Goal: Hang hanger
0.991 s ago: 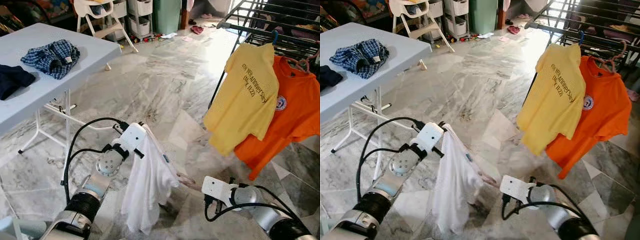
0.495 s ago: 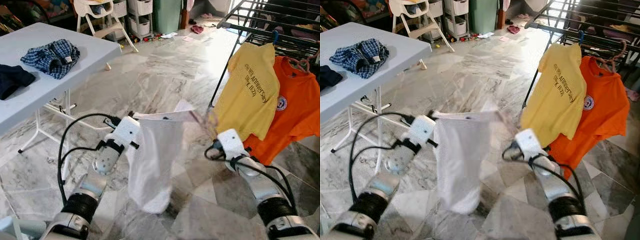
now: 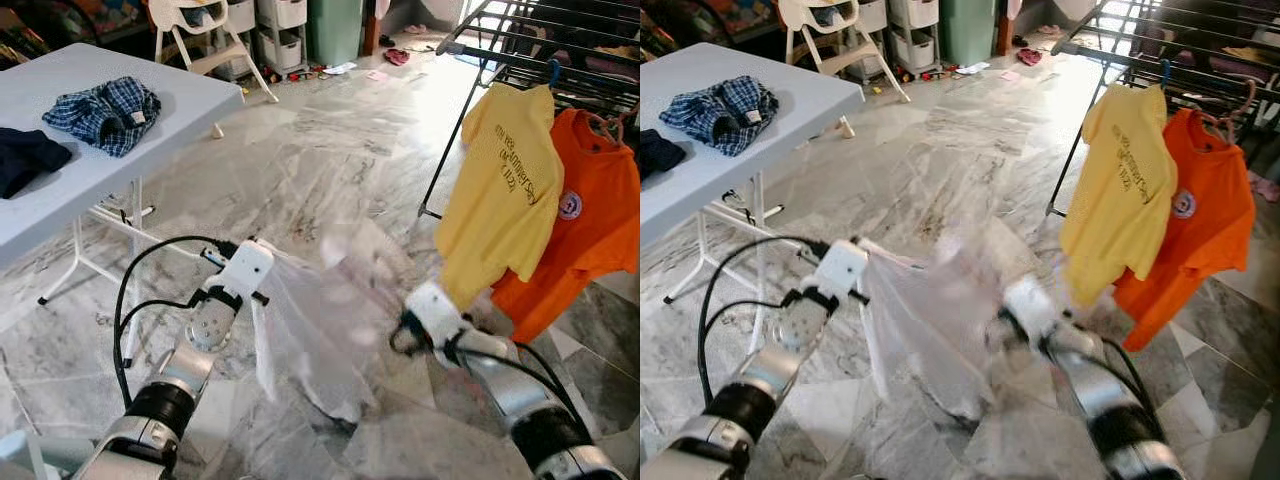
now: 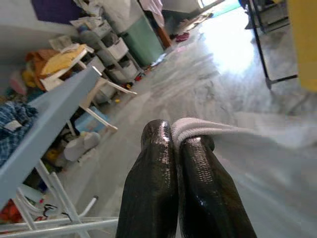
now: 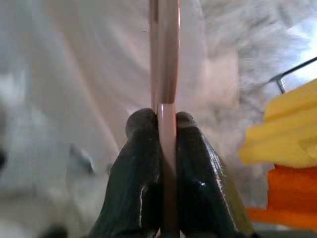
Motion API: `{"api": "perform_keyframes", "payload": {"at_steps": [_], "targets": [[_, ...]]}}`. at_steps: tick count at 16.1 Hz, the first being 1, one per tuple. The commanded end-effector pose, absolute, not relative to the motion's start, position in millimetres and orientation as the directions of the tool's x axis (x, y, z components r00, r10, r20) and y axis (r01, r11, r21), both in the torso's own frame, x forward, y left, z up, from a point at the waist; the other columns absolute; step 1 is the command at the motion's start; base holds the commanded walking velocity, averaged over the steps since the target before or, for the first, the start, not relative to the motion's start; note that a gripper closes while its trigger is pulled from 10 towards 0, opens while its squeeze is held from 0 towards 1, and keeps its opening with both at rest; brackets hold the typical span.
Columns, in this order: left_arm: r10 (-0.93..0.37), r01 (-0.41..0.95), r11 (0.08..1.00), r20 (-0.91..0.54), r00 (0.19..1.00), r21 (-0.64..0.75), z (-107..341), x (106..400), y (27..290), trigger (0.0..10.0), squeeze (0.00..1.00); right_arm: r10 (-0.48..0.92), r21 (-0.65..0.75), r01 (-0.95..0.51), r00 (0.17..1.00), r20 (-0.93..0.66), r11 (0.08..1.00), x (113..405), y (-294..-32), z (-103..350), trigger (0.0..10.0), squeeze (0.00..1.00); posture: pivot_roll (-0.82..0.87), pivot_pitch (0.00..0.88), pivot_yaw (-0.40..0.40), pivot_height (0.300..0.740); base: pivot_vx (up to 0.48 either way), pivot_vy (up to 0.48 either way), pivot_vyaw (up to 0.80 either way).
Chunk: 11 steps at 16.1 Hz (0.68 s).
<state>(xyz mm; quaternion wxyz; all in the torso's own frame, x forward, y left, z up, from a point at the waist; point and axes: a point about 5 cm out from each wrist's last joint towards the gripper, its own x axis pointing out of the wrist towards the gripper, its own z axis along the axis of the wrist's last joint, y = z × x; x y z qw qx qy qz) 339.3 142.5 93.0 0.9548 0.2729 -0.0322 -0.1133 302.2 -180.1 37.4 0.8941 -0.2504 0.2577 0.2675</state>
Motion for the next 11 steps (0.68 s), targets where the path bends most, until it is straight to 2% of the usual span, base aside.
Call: {"api": "perform_keyframes", "payload": {"at_steps": [1,2,3,4,5,7,11], "targets": [[-0.199,0.155,0.830,0.025,0.980,0.537,100,345,150,10.0,0.00,0.350,-0.345,-0.663,0.683,-0.641,0.664,299,-189,40,10.0,0.00,-0.12,0.073,0.025,0.740,0.000,0.000,0.00],[-0.196,0.151,0.832,0.028,0.980,0.534,100,345,149,10.0,0.00,0.332,-0.380,-0.680,0.675,-0.659,0.627,298,-195,40,10.0,0.00,-0.12,0.074,0.021,0.740,0.000,0.000,0.00],[-0.196,0.150,0.835,0.031,0.980,0.530,99,344,148,10.0,0.00,0.299,-0.411,-0.656,0.697,-0.652,0.634,301,-201,43,10.0,0.00,-0.12,0.072,0.013,0.740,0.000,0.000,0.00],[-0.205,0.157,0.837,0.034,0.978,0.523,98,342,146,10.0,0.00,0.189,-0.384,-0.460,0.802,-0.567,0.800,316,-210,53,10.0,0.00,-0.12,0.071,0.009,0.740,0.000,0.000,0.00],[-0.214,0.163,0.833,0.036,0.976,0.528,95,339,143,10.0,0.00,0.284,-0.337,-0.590,0.717,-0.637,0.734,307,-203,46,10.0,0.00,-0.12,0.069,0.006,0.740,0.000,0.000,0.00],[-0.216,0.168,0.834,0.032,0.976,0.525,93,338,143,10.0,0.00,0.363,-0.332,-0.728,0.617,-0.699,0.599,294,-196,40,10.0,0.00,-0.12,0.066,0.006,0.740,0.000,0.000,0.00],[-0.226,0.181,0.830,0.022,0.974,0.528,93,338,146,10.0,0.00,0.523,-0.269,-0.830,0.525,-0.671,0.488,286,-187,57,10.0,0.00,-0.11,0.067,0.025,0.740,0.000,0.000,0.00]]}}
